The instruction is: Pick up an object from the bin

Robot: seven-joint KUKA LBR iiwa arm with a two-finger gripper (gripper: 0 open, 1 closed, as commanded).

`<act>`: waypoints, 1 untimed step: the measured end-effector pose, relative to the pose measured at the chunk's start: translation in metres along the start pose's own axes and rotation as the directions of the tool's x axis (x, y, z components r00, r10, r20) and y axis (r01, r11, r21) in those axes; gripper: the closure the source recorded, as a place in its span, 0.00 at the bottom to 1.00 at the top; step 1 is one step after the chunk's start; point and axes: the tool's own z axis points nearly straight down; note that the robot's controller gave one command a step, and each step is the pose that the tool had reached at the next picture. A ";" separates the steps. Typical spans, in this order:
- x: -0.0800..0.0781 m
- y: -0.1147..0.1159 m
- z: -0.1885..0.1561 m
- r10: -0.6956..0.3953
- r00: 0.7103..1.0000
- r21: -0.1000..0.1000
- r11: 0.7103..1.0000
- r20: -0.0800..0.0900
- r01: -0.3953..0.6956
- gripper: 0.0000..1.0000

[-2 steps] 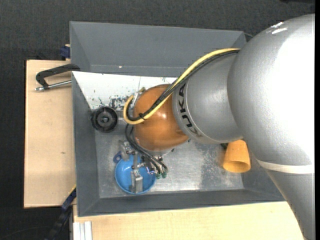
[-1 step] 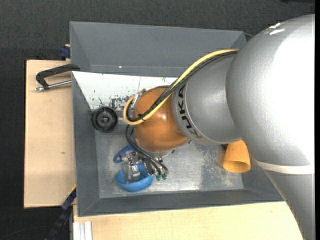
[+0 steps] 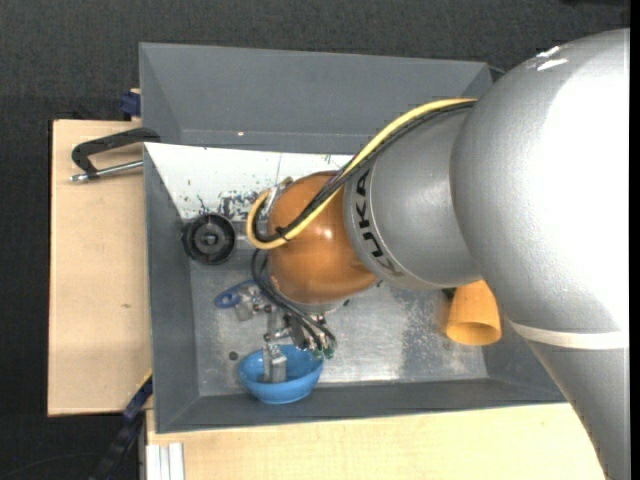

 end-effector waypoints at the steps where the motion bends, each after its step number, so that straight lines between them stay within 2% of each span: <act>1: 0.001 0.000 0.000 0.000 1.000 0.000 1.000 -0.002 0.000 1.00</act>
Offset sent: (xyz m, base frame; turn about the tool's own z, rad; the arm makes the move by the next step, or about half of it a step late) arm 0.0000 0.0000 0.0000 0.0000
